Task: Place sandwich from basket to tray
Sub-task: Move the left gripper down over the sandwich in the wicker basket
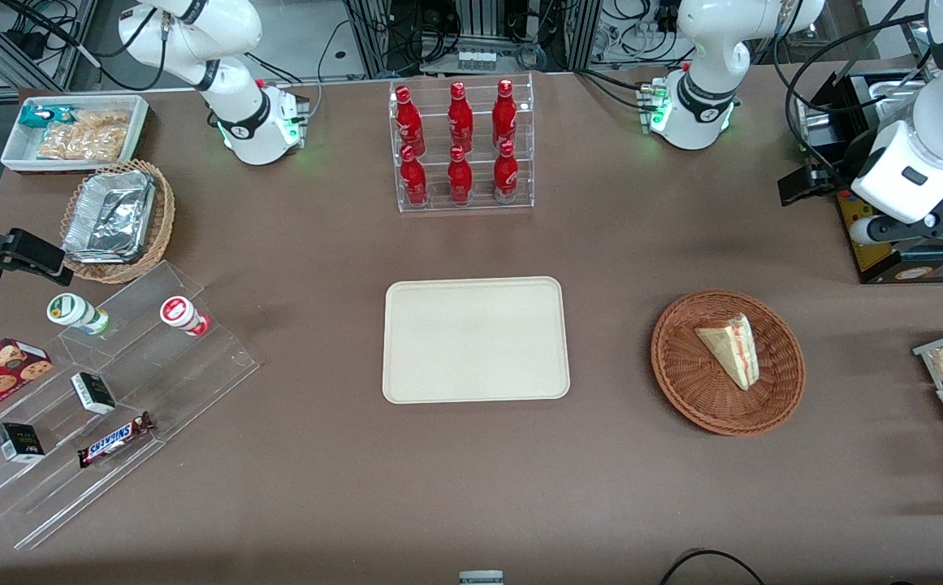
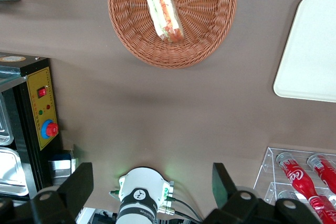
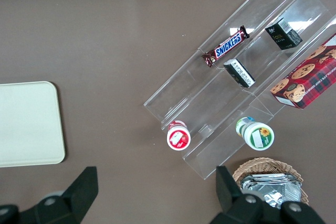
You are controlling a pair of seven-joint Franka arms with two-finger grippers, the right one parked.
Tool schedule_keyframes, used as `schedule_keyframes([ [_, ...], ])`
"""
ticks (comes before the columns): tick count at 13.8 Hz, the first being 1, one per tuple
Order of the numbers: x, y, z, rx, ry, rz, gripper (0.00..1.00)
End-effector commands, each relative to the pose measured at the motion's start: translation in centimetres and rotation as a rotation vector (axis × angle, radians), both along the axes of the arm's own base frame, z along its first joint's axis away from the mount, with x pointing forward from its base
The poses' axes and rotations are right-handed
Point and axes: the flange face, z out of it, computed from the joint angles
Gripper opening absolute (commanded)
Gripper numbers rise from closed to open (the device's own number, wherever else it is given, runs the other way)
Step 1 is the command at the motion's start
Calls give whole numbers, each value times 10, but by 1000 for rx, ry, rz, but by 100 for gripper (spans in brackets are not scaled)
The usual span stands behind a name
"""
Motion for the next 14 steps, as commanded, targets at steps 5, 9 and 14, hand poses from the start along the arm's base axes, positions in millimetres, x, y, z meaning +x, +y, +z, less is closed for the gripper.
schedule_keyframes([
  [5, 23, 4, -37, -7, 75, 6, 100],
  [9, 54, 17, -112, -12, 143, 35, 100],
  [14, 69, 18, -223, 57, 5, 343, 100],
])
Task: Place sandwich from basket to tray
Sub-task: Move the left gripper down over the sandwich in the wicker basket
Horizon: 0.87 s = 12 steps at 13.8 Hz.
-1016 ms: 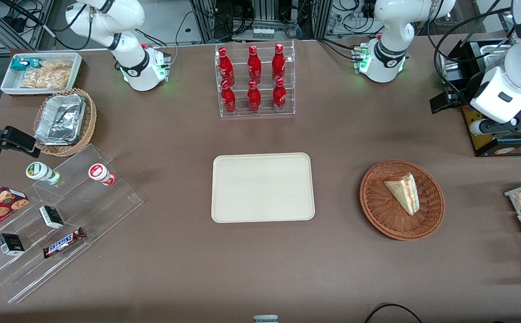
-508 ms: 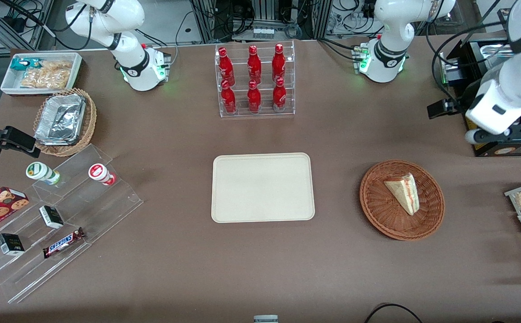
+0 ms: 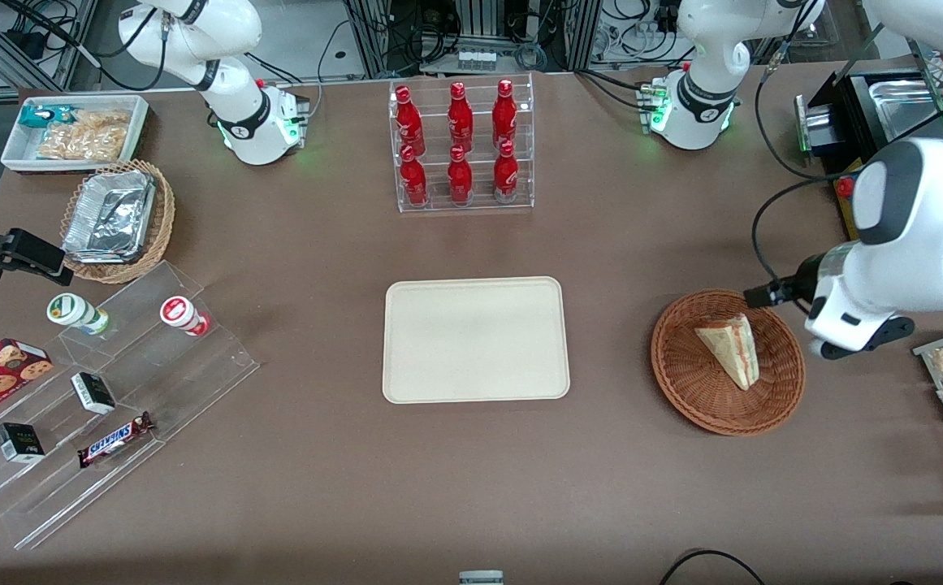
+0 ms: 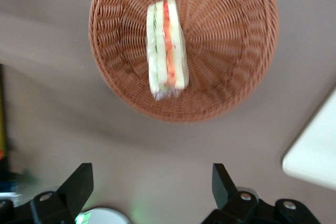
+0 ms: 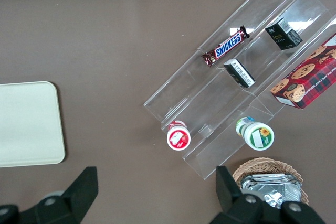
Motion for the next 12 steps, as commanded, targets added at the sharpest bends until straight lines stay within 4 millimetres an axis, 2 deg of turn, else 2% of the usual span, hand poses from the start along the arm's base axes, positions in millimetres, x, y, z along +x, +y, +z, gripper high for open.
schedule_keyframes([
  [1, -9, -2, -49, 36, -41, 103, 100],
  [3, -17, -1, -94, 29, -86, 127, 100],
  [4, -18, 0, -108, 34, -96, 160, 100],
  [7, -15, 2, -135, 37, -90, 198, 100],
  [9, -13, 10, -154, 37, -91, 214, 100],
  [12, -11, 13, -169, 35, -90, 224, 99],
])
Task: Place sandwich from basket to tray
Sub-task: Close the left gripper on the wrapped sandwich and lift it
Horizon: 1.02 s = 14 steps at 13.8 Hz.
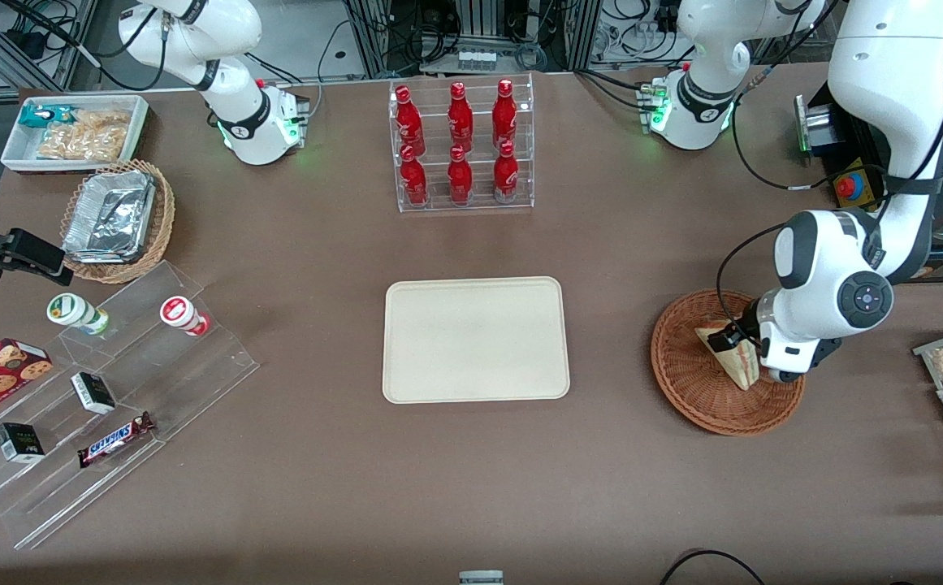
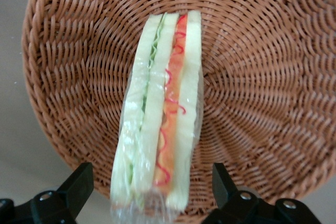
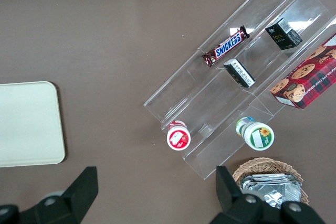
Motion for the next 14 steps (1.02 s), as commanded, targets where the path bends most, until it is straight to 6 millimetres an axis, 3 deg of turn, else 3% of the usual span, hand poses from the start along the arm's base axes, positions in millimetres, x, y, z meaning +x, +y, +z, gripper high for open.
schedule_keyframes([
  [1, 4, 1, -10, 9, -10, 33, 82],
  [2, 5, 1, -11, 14, -9, 58, 36],
  [3, 6, 1, -10, 16, -12, 61, 17],
  [6, 10, -3, 0, 17, -24, 67, 11],
  [9, 17, -14, 34, 13, -54, 42, 8],
  [12, 24, -69, 87, 10, 3, -42, 8],
  [14, 18, -135, 107, -2, -21, -152, 8],
])
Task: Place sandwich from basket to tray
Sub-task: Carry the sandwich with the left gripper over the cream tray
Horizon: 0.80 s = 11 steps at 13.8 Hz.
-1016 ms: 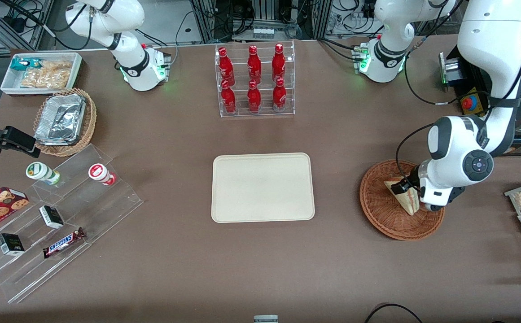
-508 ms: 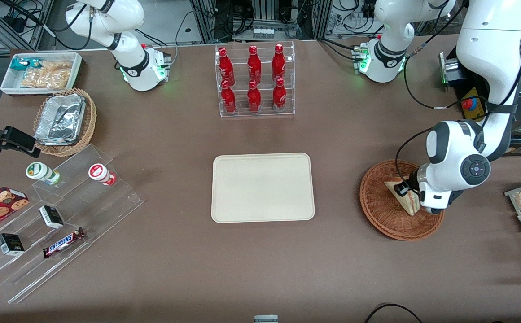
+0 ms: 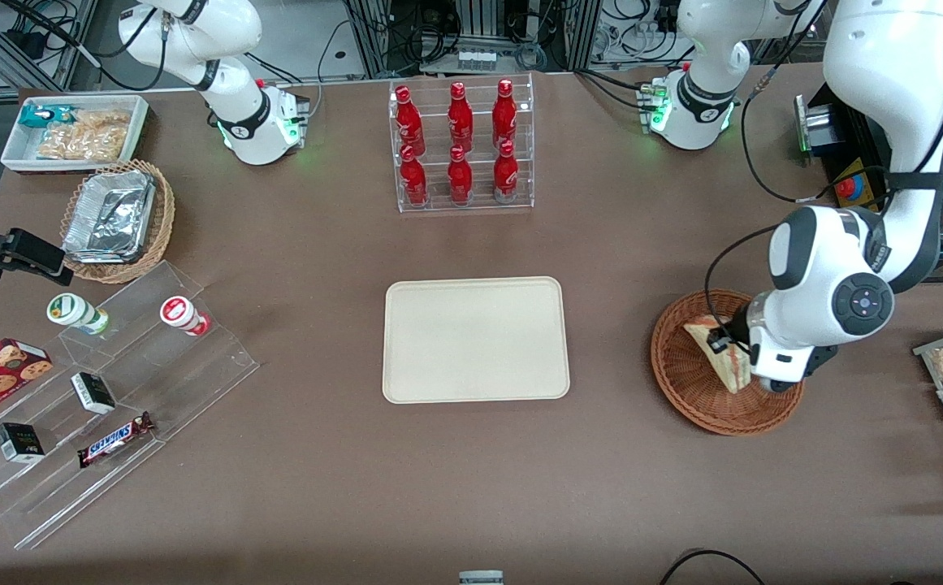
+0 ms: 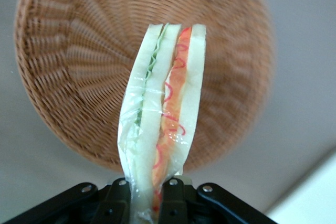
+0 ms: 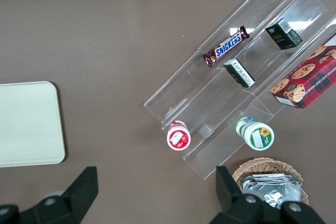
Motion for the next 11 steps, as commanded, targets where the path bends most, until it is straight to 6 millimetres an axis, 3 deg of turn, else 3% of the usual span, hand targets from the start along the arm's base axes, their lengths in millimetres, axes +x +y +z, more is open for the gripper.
schedule_keyframes([
  [1, -12, -101, 28, -9, -32, -154, 8],
  [2, -22, -142, 28, -15, -38, -222, 8],
  [5, -45, -229, 15, -32, -40, -366, 9],
  [6, -44, -243, 6, -43, -34, -393, 9],
  [8, -58, -297, -12, -65, -25, -462, 10],
  [11, -68, -349, -41, -83, -12, -503, 15],
])
